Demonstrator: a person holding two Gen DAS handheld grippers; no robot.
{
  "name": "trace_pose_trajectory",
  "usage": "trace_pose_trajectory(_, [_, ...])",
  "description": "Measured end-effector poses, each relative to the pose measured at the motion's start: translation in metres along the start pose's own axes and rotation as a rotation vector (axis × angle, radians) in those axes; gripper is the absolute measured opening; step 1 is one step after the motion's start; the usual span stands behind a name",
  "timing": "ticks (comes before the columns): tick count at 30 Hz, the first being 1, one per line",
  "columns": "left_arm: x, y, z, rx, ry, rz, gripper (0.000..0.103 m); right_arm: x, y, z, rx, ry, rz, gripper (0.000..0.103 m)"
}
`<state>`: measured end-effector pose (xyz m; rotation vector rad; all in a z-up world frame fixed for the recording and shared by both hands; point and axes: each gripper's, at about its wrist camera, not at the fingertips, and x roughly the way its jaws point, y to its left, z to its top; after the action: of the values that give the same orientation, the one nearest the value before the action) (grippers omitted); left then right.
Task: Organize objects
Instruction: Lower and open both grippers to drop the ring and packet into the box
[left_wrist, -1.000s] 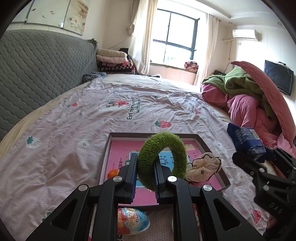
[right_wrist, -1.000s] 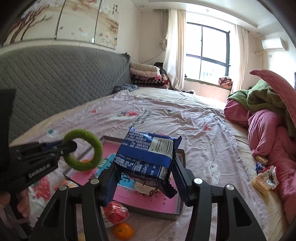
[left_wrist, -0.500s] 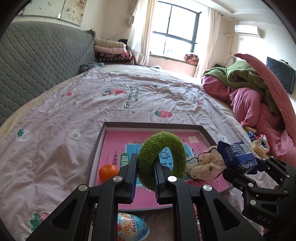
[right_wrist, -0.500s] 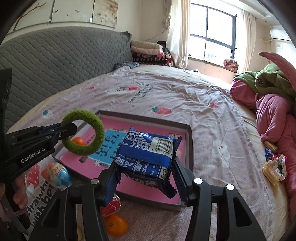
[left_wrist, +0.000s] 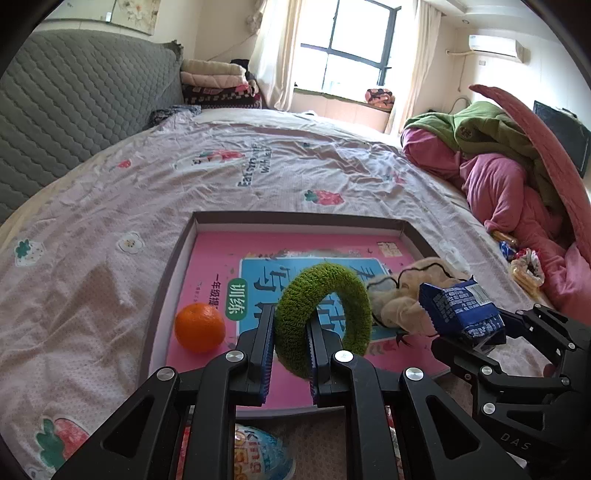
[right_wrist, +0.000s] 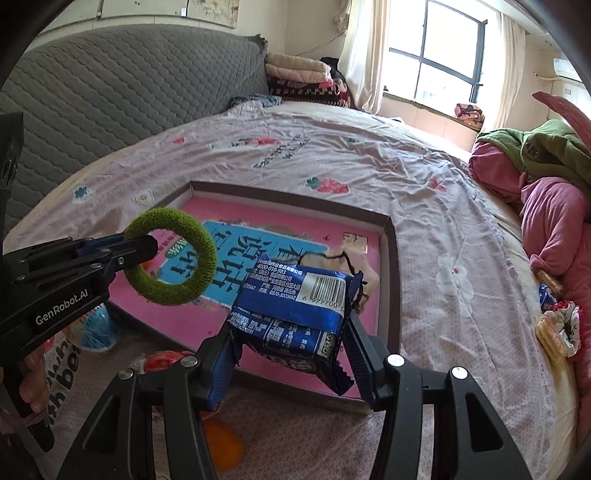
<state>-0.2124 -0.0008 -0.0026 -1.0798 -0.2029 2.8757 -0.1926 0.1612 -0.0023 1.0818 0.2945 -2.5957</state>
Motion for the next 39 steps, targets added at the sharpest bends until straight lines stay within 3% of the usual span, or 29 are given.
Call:
trace_pose_trajectory(27, [0.03, -0.005, -0.006, 0.02, 0.08, -0.001, 0.016, 0.029, -0.012, -0.007, 0.047, 0.097, 0.04, 0.056])
trace_pose_trajectory(39, [0.032, -0.009, -0.009, 0.028, 0.124, -0.004, 0.021, 0.03, -0.017, -0.008, 0.076, 0.111, 0.049, 0.057])
